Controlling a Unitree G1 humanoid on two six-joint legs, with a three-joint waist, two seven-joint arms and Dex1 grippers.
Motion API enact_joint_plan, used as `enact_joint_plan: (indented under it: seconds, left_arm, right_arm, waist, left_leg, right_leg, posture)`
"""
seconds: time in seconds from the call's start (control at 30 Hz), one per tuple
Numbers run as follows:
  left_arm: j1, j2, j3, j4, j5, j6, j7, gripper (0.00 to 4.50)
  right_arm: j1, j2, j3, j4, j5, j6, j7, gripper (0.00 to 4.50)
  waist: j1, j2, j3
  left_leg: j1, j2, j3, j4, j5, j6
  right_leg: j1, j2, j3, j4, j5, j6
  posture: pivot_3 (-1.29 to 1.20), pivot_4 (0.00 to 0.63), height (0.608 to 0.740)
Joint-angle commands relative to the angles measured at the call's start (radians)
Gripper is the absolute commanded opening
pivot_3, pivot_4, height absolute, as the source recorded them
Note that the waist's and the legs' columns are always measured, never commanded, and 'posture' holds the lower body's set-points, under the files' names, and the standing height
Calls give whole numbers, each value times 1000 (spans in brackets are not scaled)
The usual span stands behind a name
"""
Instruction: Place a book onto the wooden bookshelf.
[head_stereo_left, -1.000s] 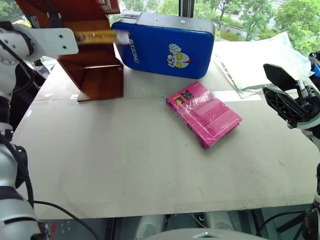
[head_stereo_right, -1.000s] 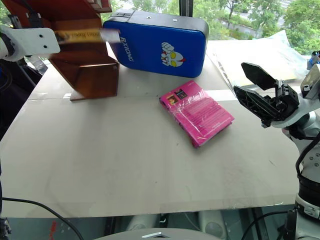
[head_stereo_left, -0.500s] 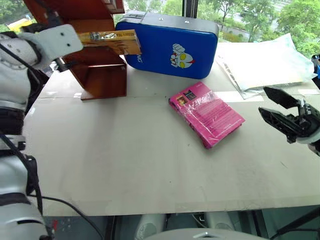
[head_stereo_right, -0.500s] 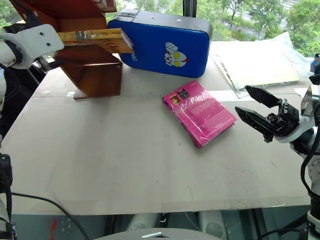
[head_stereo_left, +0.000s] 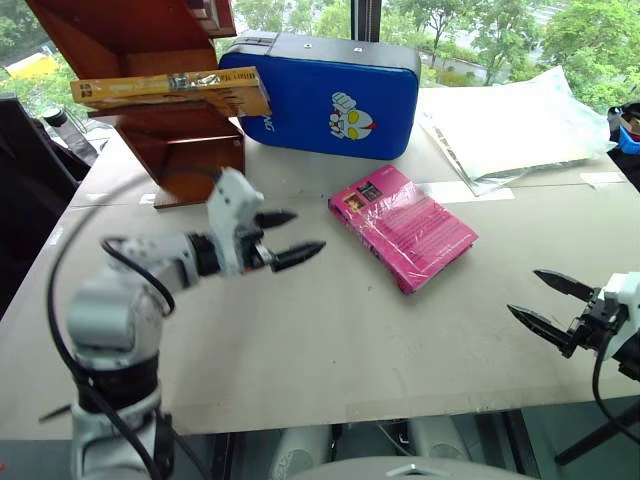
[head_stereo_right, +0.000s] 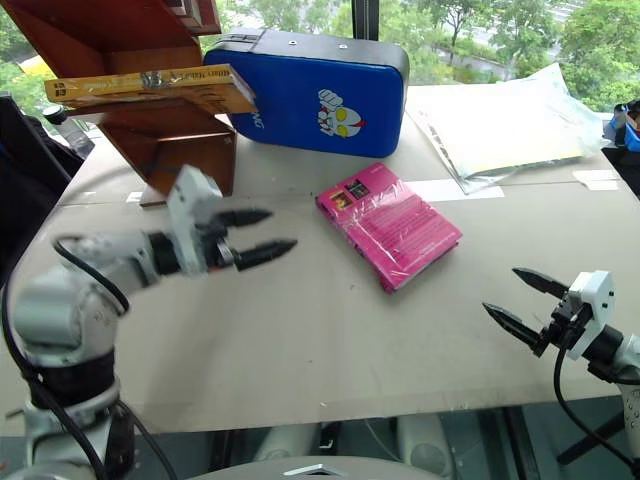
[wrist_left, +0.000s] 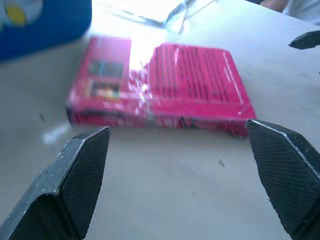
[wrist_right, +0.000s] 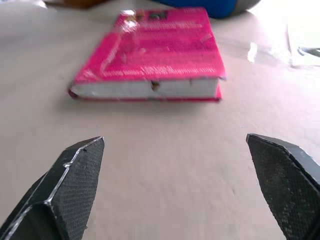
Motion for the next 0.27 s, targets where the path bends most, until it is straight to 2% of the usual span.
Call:
enact_joint_plan:
  seconds: [0.03, 0.17, 0.27]
  left_arm:
    - [126, -68, -3, -16, 66, -196, 127, 4460]
    - [277, -129, -22, 7, 93, -377, 167, 4460]
    - [349, -125, -40, 27, 94, -437, 168, 4460]
  right_arm:
    - [3, 14, 3, 35, -73, -100, -49, 4500]
    - [12, 32, 5, 67, -99, -154, -78, 4500]
    - [19, 34, 5, 78, -65, -165, -43, 4500]
  waist:
    - [13, 0, 0]
    - [31, 1, -1]
    - [39, 1, -1]
  left_leg:
    - [0, 0, 0, 0, 0, 0]
    - [-1, 0, 0, 0, 0, 0]
    - [-1, 0, 0, 0, 0, 0]
  right_leg:
    - [0, 0, 0, 0, 0, 0]
    - [0, -1, 0, -2, -2, -5]
    - [0, -2, 0, -3, -2, -5]
  posture:
    - [0, 150, 740]
    - [0, 150, 740]
    - [0, 150, 740]
